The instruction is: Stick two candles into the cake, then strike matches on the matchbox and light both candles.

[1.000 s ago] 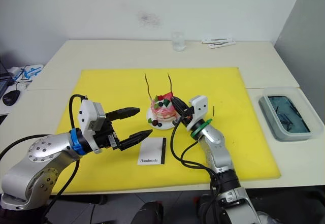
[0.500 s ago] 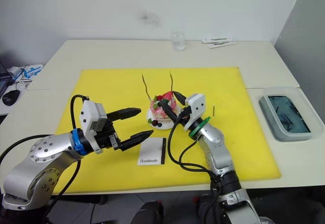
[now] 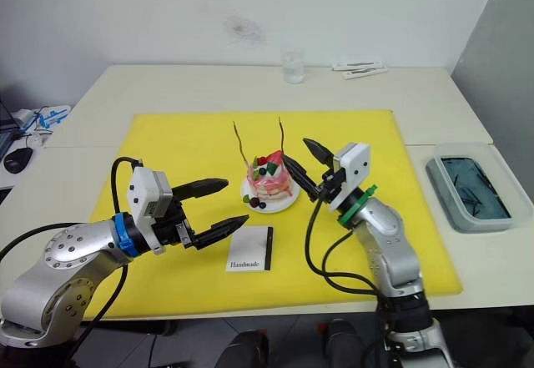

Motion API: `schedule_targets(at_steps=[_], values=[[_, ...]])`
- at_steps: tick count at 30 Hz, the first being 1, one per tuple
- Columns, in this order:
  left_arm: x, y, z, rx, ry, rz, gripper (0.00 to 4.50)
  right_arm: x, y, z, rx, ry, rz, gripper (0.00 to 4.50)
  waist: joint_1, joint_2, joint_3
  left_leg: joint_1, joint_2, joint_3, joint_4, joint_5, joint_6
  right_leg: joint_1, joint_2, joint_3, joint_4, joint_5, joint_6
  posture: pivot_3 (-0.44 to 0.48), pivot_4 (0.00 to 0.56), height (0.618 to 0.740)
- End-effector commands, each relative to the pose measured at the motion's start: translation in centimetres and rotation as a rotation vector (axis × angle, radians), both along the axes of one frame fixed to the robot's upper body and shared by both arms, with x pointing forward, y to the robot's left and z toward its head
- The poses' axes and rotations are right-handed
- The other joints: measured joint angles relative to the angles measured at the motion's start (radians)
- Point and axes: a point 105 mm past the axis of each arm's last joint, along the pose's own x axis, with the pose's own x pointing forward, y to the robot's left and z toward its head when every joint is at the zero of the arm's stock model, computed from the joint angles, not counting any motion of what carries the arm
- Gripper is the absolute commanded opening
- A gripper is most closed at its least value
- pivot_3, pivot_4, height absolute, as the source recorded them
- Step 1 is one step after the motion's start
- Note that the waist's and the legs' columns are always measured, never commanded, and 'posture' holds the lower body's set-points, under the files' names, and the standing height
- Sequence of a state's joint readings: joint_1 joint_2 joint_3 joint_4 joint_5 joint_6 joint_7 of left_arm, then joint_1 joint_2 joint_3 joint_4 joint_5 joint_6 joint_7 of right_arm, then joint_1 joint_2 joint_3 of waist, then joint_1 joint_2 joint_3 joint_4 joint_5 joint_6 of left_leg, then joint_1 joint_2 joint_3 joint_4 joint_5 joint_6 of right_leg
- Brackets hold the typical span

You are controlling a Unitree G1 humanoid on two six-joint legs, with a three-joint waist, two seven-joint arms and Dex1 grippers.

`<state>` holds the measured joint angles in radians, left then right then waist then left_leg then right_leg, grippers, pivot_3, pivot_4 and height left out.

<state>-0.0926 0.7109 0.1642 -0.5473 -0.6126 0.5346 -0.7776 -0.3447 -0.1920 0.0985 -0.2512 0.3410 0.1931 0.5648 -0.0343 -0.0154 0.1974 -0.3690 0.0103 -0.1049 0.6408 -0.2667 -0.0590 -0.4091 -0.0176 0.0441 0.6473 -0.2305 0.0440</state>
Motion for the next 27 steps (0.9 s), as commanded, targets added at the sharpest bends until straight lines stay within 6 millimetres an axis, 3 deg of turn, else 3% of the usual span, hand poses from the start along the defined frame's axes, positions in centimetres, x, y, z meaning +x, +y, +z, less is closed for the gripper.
schedule_targets(at_steps=[1, 7, 14, 24, 27], values=[[-0.4, 1.0, 0.7, 0.026, 0.0, -0.008, 4.5, -2.5, -1.0, 1.1, -0.1, -0.047, 0.101, 2.75, 0.0, 0.0, 0.0, 0.0, 0.0, 0.0, 0.0, 0.0, 0.0, 0.0, 0.0, 0.0, 0.0, 0.0, 0.0, 0.0, 0.15, 0.74], [-1.4, 3.0, 0.3, 0.049, 0.166, -0.043, 4.5, -4.6, -3.8, 1.2, -0.303, -0.037, 0.164, 2.75, 0.0, 0.0, 0.0, 0.0, 0.0, 0.0, 0.0, 0.0, 0.0, -0.001, 0.0, 0.0, 0.0, -0.004, -0.006, 0.0, 0.15, 0.74], [-3.4, 5.7, -0.2, -0.158, 0.706, -0.061, 4.5, -6.3, -4.9, 0.4, -0.487, 0.027, 0.24, 2.75, -0.004, -0.001, 0.002, -0.001, 0.001, 0.0, 0.0, 0.0, 0.0, -0.002, 0.0, -0.002, 0.0, -0.005, -0.006, 0.0, 0.15, 0.74], [-4.1, 5.8, -1.2, -0.244, 0.974, -0.06, 4.5, -7.7, -5.5, -0.2, -0.605, 0.112, 0.289, 2.75, 0.0, -0.002, 0.002, -0.01, 0.001, -0.001, 0.0, 0.0, 0.0, -0.01, 0.0, -0.002, 0.001, -0.005, -0.006, 0.0, 0.15, 0.74], [-4.1, 5.6, -1.7, -0.252, 1.014, -0.046, 4.5, -8.1, -5.8, -0.1, -0.637, 0.121, 0.316, 2.17, 0.001, -0.002, 0.002, -0.012, 0.001, -0.001, 0.0, 0.0, 0.0, -0.012, 0.0, -0.002, 0.001, -0.001, 0.0, 0.0, 0.15, 0.74]])
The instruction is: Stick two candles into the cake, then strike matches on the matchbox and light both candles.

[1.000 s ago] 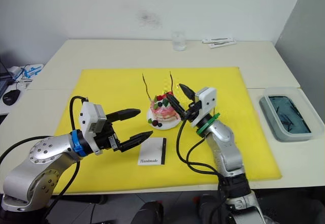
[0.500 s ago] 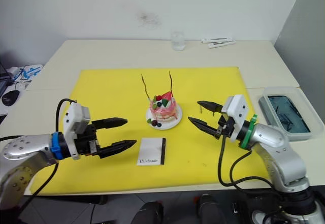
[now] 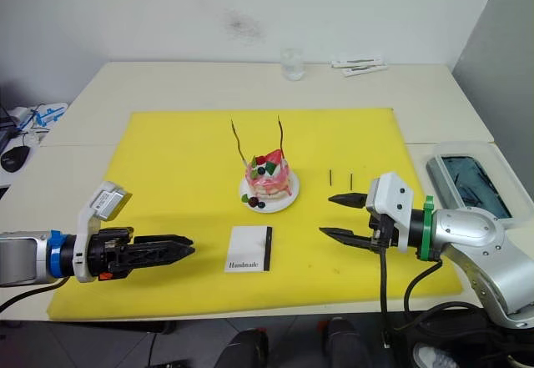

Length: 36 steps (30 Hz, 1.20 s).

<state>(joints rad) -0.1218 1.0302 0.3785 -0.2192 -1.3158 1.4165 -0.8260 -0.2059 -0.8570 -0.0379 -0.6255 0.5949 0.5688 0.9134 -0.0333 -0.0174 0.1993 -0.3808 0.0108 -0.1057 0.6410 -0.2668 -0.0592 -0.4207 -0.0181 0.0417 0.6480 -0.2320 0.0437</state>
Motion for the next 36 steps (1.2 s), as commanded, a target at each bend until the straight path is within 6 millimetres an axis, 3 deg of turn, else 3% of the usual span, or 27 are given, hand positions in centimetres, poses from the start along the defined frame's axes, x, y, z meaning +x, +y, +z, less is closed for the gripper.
schedule_targets(at_steps=[1, 6, 16, 26, 36], values=[[-0.1, -0.3, -0.1, -0.023, 0.048, -0.002, 4.5, -0.8, -0.1, 0.9, -0.035, -0.029, 0.045, 1.84, 0.001, 0.0, 0.0, 0.0, 0.0, 0.0, 0.0, 0.0, 0.0, 0.0, 0.0, 0.0, 0.0, 0.0, 0.0, 0.0, 0.15, 0.74], [0.4, -0.4, -2.1, 0.07, 0.154, 0.018, 4.5, -0.4, 0.5, -0.1, -0.099, -0.025, 0.068, 0.06, 0.001, 0.0, 0.0, 0.0, 0.0, 0.0, 0.0, 0.0, 0.0, 0.0, 0.0, 0.0, 0.0, 0.0, 0.0, 0.0, 0.15, 0.74], [2.9, -2.0, -3.7, 0.015, 0.208, 0.044, 4.5, 0.7, 2.9, -1.4, -0.169, -0.013, 0.133, 0.02, 0.001, -0.001, 0.0, -0.001, -0.001, 0.0, 0.003, 0.0, 0.0, 0.0, 0.0, 0.0, 0.0, 0.002, 0.003, 0.0, 0.15, 0.74], [3.3, -3.7, -5.0, -0.009, 0.234, 0.008, 4.5, 1.1, 4.2, -3.5, -0.234, 0.019, 0.171, 0.02, 0.005, -0.001, -0.001, 0.0, -0.003, -0.001, 0.005, 0.001, -0.001, 0.002, -0.002, 0.0, 0.001, 0.003, 0.004, 0.0, 0.15, 0.74], [3.5, -3.8, -3.7, -0.055, 0.215, -0.012, 4.5, 1.8, 5.6, -5.2, -0.266, 0.034, 0.179, 0.02, 0.007, -0.001, -0.001, -0.001, -0.004, -0.001, 0.005, 0.002, -0.002, 0.002, -0.003, 0.001, 0.001, 0.004, 0.005, 0.0, 0.15, 0.74]])
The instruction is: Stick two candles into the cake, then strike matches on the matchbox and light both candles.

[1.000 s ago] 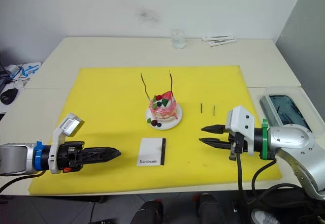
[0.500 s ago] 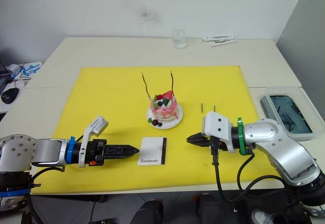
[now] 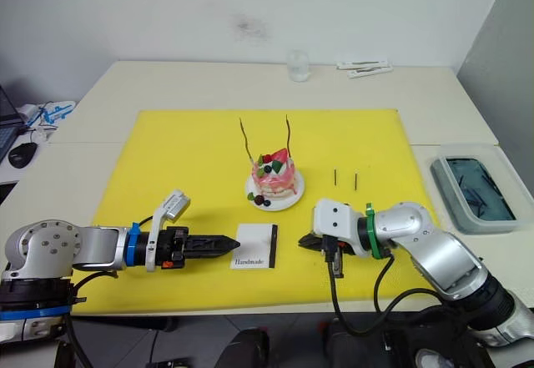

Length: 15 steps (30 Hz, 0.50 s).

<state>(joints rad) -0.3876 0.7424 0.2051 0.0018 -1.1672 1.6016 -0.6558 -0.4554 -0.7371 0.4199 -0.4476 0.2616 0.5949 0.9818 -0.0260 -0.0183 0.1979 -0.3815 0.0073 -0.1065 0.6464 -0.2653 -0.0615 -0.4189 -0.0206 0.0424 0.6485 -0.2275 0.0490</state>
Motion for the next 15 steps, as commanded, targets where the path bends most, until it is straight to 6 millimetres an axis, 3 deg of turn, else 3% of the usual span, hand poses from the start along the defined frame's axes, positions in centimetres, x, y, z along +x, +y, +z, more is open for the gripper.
schedule_targets(at_steps=[1, 6, 15], values=[[-0.2, -0.2, 0.8, -0.031, -0.011, -0.027, 4.5, 0.0, 0.5, 0.8, 0.007, -0.039, 0.03, 0.02, 0.0, 0.0, 0.0, 0.0, 0.0, 0.0, 0.0, 0.0, 0.0, 0.0, 0.0, 0.0, 0.0, 0.0, 0.0, 0.0, 0.15, 0.74], [-0.4, 0.1, 1.3, -0.04, -0.014, -0.047, 4.5, -0.1, 0.6, 0.8, 0.01, -0.031, 0.038, 0.02, -0.004, 0.0, 0.0, 0.0, 0.0, 0.0, -0.001, 0.0, 0.0, -0.001, 0.0, 0.0, 0.0, 0.0, 0.0, 0.0, 0.15, 0.74], [-0.3, -0.5, 0.0, -0.027, 0.001, -0.041, 4.5, -0.2, 0.8, 0.9, 0.013, -0.028, 0.046, 0.02, -0.005, 0.0, 0.0, 0.0, 0.0, 0.0, -0.001, 0.0, 0.0, -0.001, 0.0, 0.0, 0.001, 0.0, -0.001, 0.0, 0.15, 0.74]])
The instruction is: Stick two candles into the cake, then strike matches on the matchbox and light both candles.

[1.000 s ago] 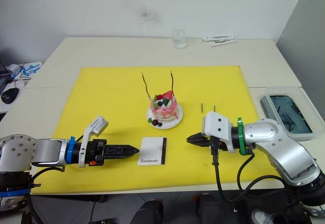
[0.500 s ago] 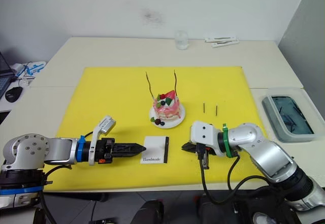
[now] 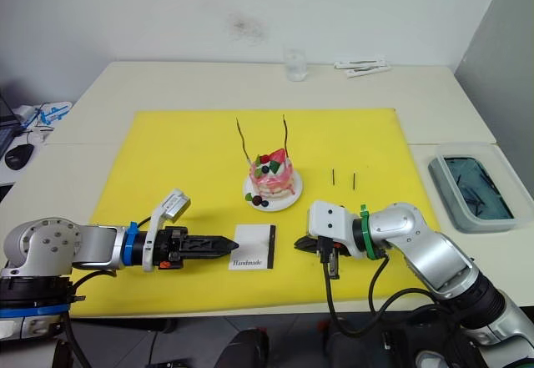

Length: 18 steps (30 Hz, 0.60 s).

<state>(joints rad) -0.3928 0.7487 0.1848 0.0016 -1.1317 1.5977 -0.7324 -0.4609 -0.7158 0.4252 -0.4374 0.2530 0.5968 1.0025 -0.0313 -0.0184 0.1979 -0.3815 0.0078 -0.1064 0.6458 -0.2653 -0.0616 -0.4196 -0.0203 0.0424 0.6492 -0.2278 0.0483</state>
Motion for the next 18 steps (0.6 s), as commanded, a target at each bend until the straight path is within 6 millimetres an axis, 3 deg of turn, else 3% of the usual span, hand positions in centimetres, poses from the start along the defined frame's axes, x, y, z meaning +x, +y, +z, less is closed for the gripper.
schedule_targets(at_steps=[1, 18], values=[[0.0, -0.3, -0.1, -0.006, -0.003, -0.006, 4.5, -0.1, 0.4, 1.1, 0.009, -0.043, 0.028, 0.02, 0.0, 0.0, 0.0, 0.0, 0.0, 0.0, 0.0, 0.0, 0.0, 0.0, 0.0, 0.0, 0.0, 0.0, 0.0, 0.0, 0.15, 0.74], [0.1, -0.9, -0.7, -0.008, -0.008, 0.002, 4.5, 1.7, 3.0, -1.5, -0.076, -0.022, 0.009, 0.02, 0.001, 0.0, 0.0, 0.001, 0.0, 0.0, 0.0, 0.001, -0.001, 0.0, 0.0, 0.0, 0.001, 0.001, -0.001, 0.0, 0.15, 0.74]])
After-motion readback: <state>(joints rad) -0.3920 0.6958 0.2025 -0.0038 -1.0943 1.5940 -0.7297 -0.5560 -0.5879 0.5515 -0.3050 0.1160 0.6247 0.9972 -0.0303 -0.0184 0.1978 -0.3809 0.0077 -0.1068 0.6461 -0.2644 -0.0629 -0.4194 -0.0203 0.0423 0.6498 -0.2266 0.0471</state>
